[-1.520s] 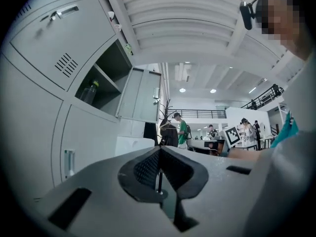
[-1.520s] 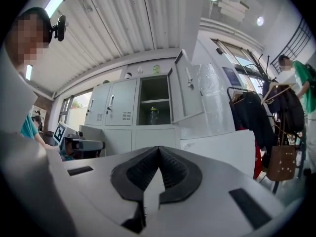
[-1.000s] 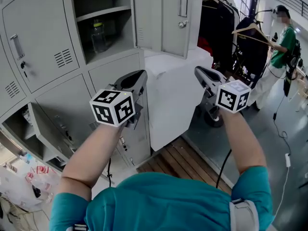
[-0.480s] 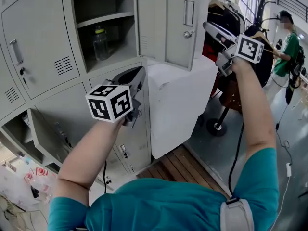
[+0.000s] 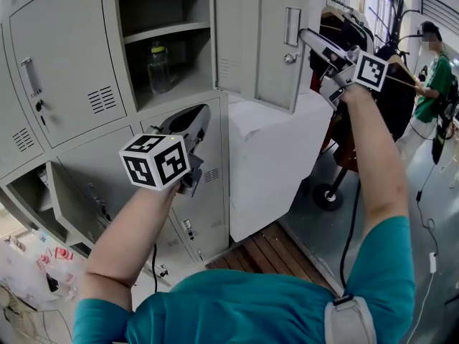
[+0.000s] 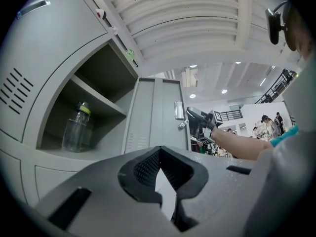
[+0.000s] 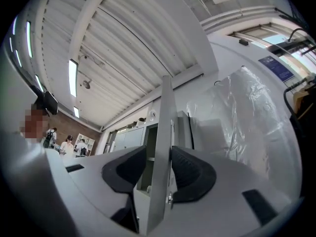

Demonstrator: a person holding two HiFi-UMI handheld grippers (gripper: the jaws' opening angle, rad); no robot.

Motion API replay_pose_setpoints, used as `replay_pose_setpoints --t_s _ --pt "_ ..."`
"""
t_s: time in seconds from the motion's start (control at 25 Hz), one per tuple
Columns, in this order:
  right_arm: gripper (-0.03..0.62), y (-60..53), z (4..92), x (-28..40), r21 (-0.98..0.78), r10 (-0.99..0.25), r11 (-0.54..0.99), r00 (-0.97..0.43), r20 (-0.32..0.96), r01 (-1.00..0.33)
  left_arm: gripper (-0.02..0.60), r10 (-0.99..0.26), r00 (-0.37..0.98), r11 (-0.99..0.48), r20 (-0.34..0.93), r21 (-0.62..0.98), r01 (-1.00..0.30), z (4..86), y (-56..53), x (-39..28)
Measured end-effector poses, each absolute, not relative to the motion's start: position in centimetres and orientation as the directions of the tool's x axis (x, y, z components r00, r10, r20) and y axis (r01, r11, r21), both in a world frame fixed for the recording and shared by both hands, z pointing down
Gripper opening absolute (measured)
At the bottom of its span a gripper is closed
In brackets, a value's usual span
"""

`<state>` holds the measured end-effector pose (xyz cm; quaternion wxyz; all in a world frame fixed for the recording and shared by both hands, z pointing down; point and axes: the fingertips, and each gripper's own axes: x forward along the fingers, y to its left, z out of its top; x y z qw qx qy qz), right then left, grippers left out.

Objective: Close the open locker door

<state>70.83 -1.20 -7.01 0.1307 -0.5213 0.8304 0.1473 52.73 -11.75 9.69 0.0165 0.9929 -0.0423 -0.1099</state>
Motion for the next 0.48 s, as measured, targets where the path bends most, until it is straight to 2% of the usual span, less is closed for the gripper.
replay_pose_setpoints --t_s 0.08,0.28,0.48 --pt "0.103 -1.3 -7.1 70.7 0.106 -0.823 0.419 -0.426 -0.375 -0.902 0.003 -0.09 0.97 -0.996 -0.225 0.043 -0.082 9.5 -11.8 52.4" --pt "0.104 -1.2 -7.0 69.4 0.115 -0.797 0.457 -0.463 -0.389 -0.882 0.003 -0.091 0.967 -0.996 -0.237 0.038 -0.084 9.1 -11.9 51.7" --pt "0.107 -1.2 -7.0 66.5 0.184 -0.809 0.407 -0.446 -0.383 -0.895 0.003 -0.096 0.962 -0.995 -0.255 0.044 -0.088 8.9 -12.3 50.7"
